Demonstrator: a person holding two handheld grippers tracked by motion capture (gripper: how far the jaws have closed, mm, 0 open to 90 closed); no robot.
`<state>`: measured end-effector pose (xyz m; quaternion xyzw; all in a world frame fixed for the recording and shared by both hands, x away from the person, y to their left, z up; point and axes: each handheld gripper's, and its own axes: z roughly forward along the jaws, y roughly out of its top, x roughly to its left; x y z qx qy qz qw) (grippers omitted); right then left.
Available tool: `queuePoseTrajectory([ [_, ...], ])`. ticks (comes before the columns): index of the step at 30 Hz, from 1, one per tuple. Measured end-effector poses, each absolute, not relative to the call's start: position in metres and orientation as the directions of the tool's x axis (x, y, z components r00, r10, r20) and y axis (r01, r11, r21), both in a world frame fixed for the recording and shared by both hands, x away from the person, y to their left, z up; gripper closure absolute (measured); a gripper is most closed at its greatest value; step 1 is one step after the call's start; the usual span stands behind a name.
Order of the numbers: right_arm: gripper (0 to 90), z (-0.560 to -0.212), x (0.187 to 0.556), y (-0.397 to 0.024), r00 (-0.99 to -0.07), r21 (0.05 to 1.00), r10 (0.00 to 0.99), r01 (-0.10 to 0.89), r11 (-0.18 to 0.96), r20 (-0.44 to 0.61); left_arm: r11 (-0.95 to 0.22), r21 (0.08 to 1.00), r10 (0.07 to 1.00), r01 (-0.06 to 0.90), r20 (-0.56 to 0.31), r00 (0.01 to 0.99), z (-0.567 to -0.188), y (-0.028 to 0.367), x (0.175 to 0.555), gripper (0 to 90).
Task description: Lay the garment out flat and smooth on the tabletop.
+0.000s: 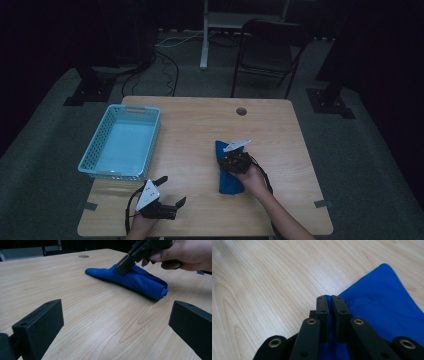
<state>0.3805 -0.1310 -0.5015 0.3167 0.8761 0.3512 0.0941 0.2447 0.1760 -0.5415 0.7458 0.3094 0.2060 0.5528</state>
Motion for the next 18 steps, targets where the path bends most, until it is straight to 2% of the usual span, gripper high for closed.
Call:
queuePoseTrajectory([
  [5, 83.7, -0.493, 0.379, -0.146, -0.769, 0.720, 0.629, 0.498, 0.482, 0.111, -0.198, 0.952, 0.690, 0.233, -0.034, 0.723, -0.541, 0.176, 0.245, 0.0],
  [16, 86.2, -0.474, 0.366, -0.179, -0.715, 0.743, 0.695, 0.505, 0.439, 0.075, -0.193, 0.954, 0.695, 0.228, -0.031, 0.718, -0.542, 0.176, 0.244, 0.0],
  [18, 86.1, -0.466, 0.355, -0.198, -0.694, 0.763, 0.717, 0.497, 0.413, 0.064, -0.192, 0.955, 0.697, 0.227, -0.030, 0.716, -0.542, 0.176, 0.244, 0.0],
])
